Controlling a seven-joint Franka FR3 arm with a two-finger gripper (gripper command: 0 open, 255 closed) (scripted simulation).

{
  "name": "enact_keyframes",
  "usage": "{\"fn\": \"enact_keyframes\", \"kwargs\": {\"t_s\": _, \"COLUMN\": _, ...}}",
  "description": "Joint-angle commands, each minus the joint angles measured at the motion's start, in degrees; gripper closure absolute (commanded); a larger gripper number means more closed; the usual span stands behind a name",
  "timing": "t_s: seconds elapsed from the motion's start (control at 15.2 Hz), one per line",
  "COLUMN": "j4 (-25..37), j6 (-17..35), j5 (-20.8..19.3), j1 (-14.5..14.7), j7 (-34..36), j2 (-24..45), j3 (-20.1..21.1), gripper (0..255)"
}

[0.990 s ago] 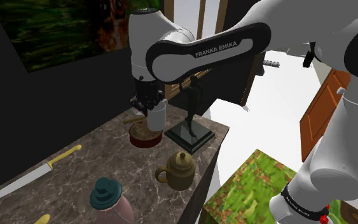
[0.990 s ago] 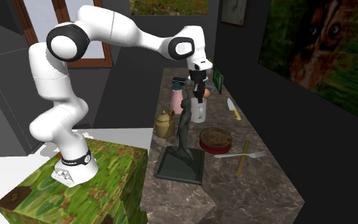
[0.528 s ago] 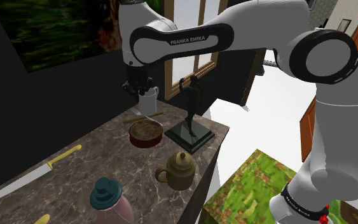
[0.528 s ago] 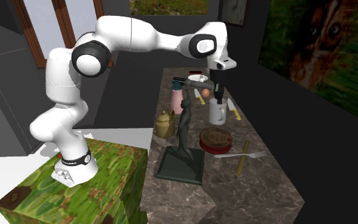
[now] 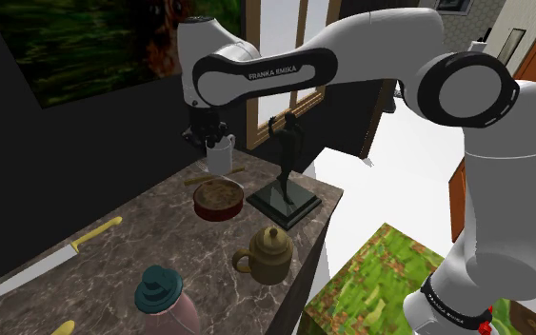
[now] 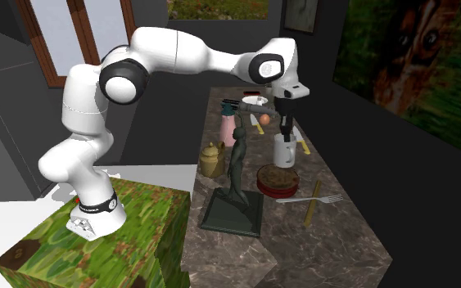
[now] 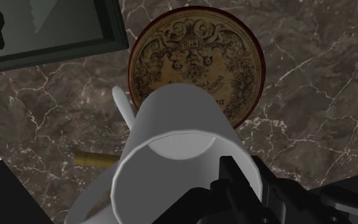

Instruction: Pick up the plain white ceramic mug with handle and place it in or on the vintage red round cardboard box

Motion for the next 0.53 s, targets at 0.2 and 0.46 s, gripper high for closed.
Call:
{"fn": "enact_keyframes", "kwargs": {"t_s": 0.2, "j4": -3.3, "j6": 3.7, "j5": -0.5, "j1": -0.3, "j7": 0.7, "j2": 0.4, "j3": -0.2, "gripper": 255}}
{"fn": "enact_keyframes", "kwargs": {"t_s": 0.46, "j4": -5.6, "j6": 6.4, "j5": -1.0, "j1": -0.5, "j7": 1.3, "j2": 0.9, "j3": -0.5, "gripper": 255}}
